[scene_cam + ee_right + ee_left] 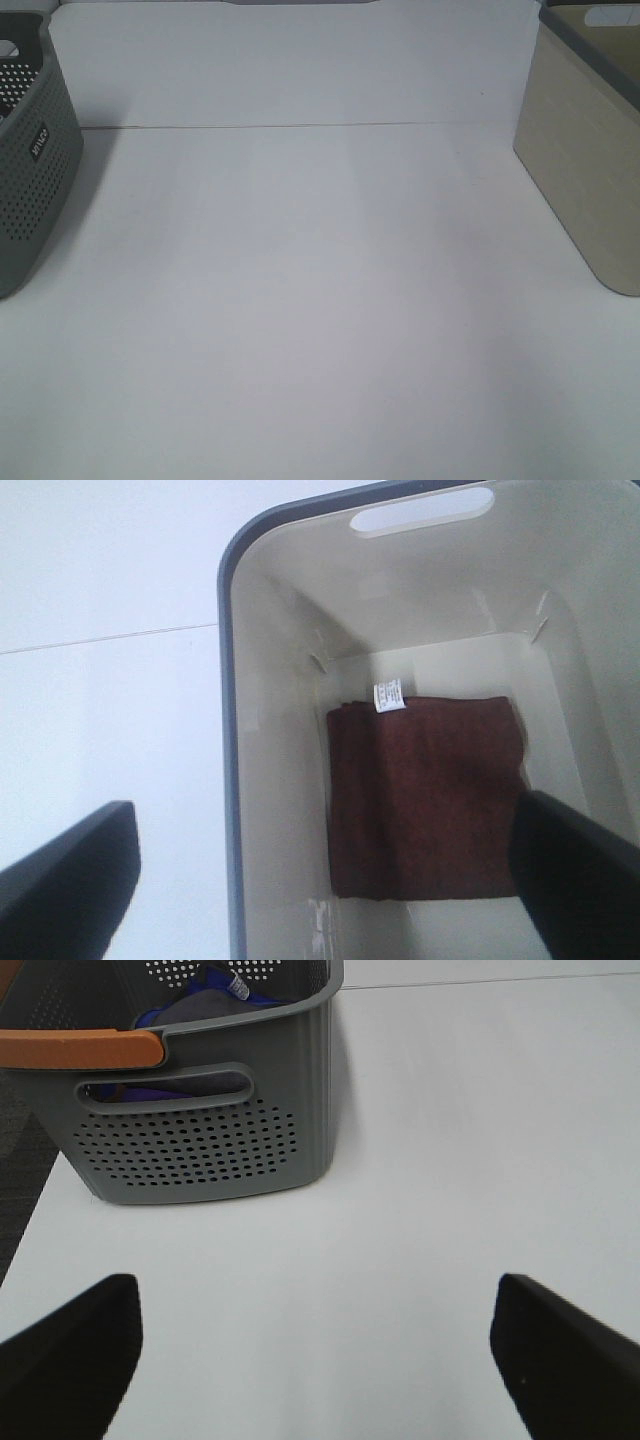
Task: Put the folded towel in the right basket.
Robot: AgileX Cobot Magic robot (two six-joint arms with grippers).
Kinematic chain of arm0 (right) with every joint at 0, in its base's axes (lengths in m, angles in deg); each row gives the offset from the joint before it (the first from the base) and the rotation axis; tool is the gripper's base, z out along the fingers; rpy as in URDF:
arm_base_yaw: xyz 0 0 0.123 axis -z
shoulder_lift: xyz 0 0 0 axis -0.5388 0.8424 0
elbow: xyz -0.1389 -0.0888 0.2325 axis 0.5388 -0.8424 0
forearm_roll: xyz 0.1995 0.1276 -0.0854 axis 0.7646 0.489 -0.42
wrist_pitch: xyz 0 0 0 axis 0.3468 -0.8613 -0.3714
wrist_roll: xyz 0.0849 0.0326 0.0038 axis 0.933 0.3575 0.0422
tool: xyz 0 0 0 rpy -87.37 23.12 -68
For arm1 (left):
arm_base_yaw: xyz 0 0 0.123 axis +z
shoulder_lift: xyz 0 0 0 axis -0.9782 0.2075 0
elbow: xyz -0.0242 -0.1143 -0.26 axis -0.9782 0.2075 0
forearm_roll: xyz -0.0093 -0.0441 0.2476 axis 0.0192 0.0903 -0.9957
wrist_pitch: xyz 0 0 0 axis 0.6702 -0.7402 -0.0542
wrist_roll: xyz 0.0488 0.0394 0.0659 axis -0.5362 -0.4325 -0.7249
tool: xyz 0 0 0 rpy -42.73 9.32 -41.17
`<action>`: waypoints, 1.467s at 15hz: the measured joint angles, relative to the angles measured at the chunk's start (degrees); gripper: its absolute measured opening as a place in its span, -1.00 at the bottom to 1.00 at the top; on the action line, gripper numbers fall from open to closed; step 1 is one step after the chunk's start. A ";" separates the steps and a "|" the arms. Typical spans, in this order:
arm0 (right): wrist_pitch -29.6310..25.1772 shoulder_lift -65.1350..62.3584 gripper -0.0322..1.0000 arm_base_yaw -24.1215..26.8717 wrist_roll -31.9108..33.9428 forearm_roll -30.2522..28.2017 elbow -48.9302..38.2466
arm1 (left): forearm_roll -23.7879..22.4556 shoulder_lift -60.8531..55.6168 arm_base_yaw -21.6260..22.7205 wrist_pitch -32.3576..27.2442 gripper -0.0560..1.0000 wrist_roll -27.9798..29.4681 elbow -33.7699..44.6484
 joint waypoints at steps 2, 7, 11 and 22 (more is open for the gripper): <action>-0.06 -5.67 0.92 -0.46 -0.34 -0.29 -6.65 | 0.00 0.00 0.00 0.00 0.77 0.00 0.00; -0.06 -24.29 0.92 -2.06 -2.46 -2.06 -28.99 | 0.00 0.00 0.00 0.00 0.77 0.00 0.00; -0.06 -38.39 0.92 -2.06 -2.69 -3.84 -46.81 | 0.00 0.00 0.00 0.00 0.77 0.00 0.00; 1.09 -92.30 0.92 -14.73 -0.63 -9.28 -83.31 | 0.00 0.00 0.00 0.00 0.77 0.00 0.00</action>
